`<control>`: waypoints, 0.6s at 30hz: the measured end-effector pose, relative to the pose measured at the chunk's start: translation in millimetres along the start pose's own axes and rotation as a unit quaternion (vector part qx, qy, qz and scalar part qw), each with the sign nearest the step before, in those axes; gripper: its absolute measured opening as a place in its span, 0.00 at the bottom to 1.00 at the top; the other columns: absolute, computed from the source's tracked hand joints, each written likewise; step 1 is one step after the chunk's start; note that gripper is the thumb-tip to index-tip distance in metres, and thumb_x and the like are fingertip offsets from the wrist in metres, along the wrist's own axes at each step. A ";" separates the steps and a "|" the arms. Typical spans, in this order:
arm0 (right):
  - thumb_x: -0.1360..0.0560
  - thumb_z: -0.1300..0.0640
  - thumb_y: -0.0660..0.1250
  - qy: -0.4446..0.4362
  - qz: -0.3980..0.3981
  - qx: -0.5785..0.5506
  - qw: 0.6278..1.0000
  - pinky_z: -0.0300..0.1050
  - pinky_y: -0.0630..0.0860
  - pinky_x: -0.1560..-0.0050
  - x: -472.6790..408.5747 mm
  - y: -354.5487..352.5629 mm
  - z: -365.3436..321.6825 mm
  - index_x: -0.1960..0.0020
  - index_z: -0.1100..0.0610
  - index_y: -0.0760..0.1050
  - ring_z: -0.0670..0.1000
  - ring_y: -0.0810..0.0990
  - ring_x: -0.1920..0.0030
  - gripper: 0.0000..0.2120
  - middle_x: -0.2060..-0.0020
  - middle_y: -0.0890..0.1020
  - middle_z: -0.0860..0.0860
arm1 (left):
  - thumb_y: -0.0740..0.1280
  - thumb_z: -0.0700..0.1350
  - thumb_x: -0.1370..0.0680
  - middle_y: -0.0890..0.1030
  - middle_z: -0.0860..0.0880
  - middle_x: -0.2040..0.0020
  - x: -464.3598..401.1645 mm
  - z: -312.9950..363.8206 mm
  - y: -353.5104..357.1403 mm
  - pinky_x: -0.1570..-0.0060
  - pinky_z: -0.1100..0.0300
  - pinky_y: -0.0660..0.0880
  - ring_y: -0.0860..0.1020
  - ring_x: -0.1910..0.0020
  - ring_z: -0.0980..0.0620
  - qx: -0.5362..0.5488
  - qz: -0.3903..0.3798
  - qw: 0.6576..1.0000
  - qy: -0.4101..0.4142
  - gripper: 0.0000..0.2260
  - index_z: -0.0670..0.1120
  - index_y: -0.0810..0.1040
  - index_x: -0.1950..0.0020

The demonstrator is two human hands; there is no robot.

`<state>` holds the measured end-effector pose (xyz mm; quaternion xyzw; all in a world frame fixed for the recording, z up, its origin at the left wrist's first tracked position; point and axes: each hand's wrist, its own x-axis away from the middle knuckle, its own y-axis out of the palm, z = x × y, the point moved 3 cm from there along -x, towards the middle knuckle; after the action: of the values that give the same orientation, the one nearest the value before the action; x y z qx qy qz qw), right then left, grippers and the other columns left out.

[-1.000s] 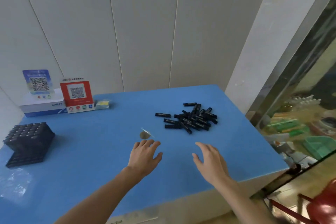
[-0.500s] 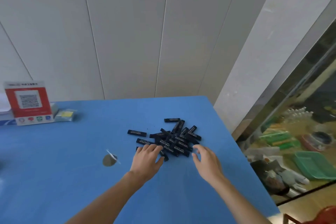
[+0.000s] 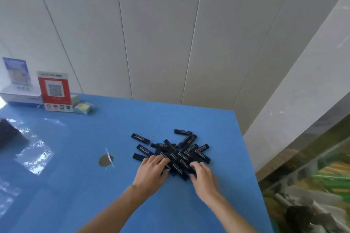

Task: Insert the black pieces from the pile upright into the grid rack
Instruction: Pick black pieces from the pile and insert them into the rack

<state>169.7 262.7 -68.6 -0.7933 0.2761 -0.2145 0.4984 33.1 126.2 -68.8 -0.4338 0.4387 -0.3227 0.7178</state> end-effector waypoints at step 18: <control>0.28 0.55 0.68 -0.055 0.010 -0.112 0.992 0.37 0.72 0.53 1.0 -48.6 63.0 0.45 0.51 0.77 0.44 0.74 0.57 0.11 0.55 0.73 0.46 | 0.73 0.34 0.36 0.78 0.55 0.49 -6.6 50.5 28.3 0.48 0.63 0.67 0.75 0.49 0.53 -0.061 -0.101 0.982 0.149 0.21 0.51 0.75 0.47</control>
<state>220.2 321.4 -50.2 -0.8519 0.2788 -0.1334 0.4229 78.6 160.7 -80.1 -0.4659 0.5133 -0.4269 0.5807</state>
